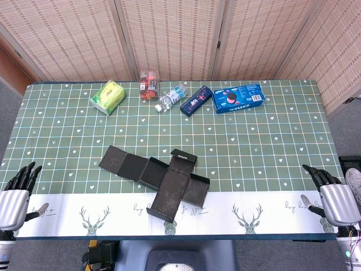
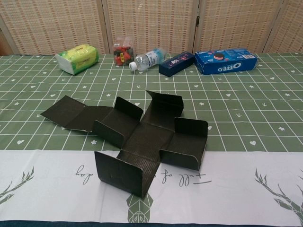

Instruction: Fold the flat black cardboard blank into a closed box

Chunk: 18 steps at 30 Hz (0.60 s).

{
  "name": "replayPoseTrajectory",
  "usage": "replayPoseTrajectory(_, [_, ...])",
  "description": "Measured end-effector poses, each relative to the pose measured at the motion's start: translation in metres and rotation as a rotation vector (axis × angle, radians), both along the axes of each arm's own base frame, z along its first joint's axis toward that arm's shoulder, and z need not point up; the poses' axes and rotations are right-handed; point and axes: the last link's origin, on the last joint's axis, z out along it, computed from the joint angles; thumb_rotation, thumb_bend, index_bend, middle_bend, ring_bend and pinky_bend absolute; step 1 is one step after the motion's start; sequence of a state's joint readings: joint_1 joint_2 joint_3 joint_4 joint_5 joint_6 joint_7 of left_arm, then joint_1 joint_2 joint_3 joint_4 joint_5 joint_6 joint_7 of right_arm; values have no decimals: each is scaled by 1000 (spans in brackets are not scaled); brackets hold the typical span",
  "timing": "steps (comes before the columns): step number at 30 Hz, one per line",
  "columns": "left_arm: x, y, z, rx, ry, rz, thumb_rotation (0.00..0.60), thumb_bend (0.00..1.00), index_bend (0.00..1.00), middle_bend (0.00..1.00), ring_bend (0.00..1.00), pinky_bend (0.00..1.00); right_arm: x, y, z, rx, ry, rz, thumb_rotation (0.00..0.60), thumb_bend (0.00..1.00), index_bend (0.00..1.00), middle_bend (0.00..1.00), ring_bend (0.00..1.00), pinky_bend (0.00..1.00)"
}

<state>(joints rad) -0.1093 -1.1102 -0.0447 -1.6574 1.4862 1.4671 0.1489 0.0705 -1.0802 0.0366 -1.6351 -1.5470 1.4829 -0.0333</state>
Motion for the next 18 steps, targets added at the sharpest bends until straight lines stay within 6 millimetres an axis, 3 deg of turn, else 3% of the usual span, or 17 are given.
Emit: replayPoseTrajectory(18, [3, 1, 1, 16, 3, -13, 600, 152, 46, 0, 57, 190, 5, -6, 1, 7, 2, 36, 600, 284, 130, 227, 282, 397])
